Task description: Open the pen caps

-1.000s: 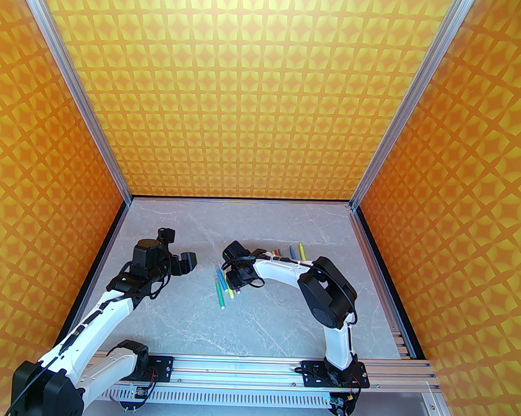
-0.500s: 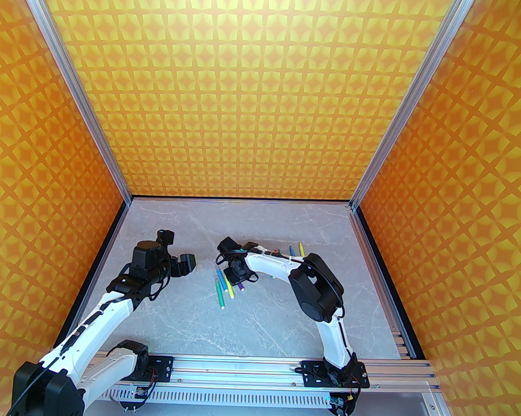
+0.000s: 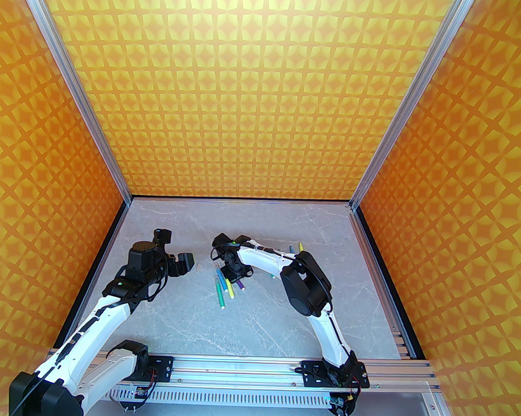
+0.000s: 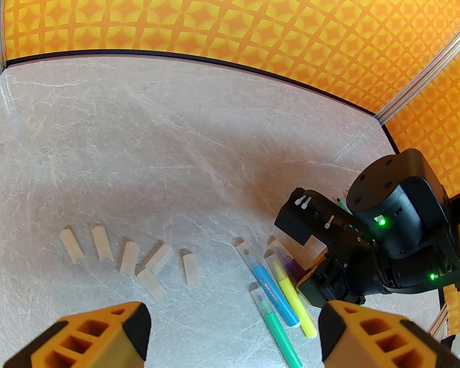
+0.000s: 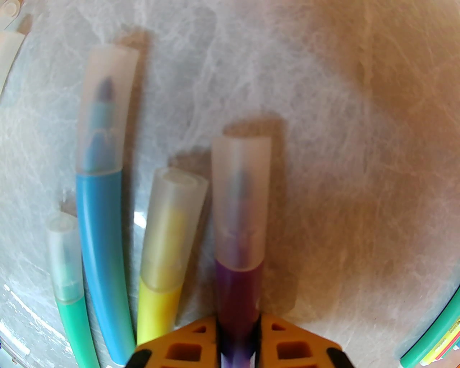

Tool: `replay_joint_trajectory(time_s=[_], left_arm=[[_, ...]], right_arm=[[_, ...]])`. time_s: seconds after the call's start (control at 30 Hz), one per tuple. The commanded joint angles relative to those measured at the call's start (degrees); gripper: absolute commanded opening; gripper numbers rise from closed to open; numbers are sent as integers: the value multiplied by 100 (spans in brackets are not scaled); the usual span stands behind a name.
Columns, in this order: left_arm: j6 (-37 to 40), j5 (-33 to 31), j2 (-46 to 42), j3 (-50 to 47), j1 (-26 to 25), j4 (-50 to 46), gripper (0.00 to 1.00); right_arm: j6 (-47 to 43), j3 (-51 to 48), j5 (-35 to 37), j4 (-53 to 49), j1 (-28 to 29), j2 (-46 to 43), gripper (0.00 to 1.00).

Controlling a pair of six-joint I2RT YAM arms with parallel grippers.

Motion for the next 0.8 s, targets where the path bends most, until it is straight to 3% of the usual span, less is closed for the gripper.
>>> replay_joint_trajectory(time_s=[0.0, 0.27, 0.47, 0.77], left_arm=[[46, 93, -58, -97, 54, -10, 81], [-242, 640, 129, -181, 48, 307, 80], [-999, 1611, 549, -537, 7, 1579, 71], [-1541, 2092, 1478, -537, -668, 2947, 70]], right_arm=[[10, -358, 95, 458, -63, 159, 15], [66, -1572, -676, 1519, -399, -1199, 9], [-38, -2517, -1480, 2269, -732, -2346, 7], [-329, -3383, -2891, 3053, -884, -3393, 8]])
